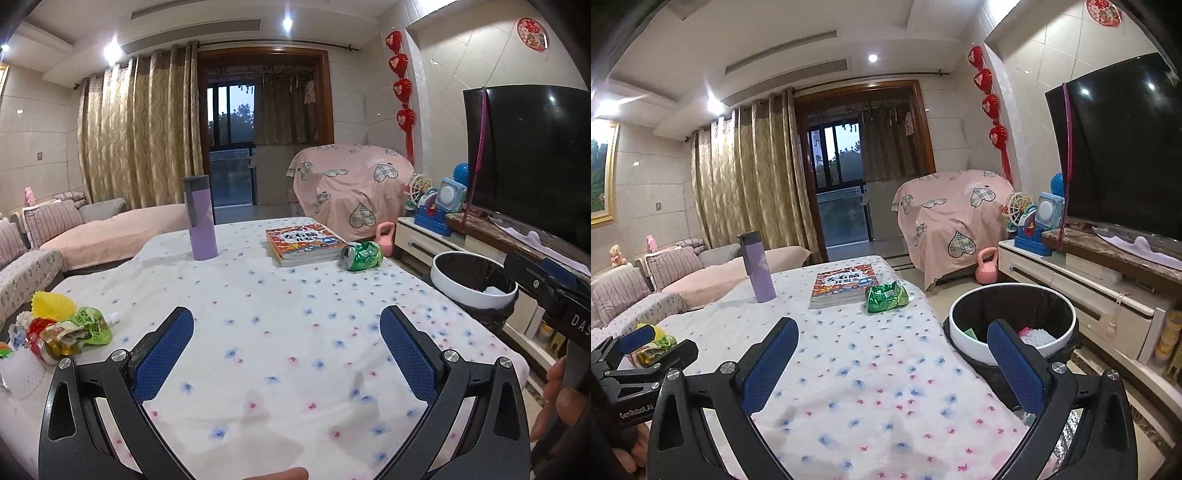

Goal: Collect trash

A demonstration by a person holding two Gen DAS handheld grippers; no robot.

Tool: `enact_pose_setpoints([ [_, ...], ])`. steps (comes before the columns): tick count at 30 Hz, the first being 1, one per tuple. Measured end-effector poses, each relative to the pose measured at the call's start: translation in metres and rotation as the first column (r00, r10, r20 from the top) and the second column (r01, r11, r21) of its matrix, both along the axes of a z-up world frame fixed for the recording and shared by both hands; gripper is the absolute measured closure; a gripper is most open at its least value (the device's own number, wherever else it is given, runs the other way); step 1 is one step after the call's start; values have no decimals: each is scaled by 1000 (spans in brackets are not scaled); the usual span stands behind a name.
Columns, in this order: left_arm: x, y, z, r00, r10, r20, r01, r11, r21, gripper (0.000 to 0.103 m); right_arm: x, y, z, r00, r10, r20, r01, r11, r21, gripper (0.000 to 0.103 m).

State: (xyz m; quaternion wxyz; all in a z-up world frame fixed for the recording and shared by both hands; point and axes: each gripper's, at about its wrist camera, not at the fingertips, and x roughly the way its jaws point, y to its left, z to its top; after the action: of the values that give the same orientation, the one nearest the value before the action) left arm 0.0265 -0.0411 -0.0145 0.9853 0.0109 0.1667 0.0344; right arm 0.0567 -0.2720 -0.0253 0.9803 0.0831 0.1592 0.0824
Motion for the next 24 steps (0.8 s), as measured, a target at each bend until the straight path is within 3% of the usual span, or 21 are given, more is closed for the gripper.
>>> enact_pose_setpoints([
  [24, -3, -2, -2, 1000, -18, -7, 18, 1000, 4, 0, 0, 0, -1, 1000, 7, -9, -7, 1000, 10, 0],
])
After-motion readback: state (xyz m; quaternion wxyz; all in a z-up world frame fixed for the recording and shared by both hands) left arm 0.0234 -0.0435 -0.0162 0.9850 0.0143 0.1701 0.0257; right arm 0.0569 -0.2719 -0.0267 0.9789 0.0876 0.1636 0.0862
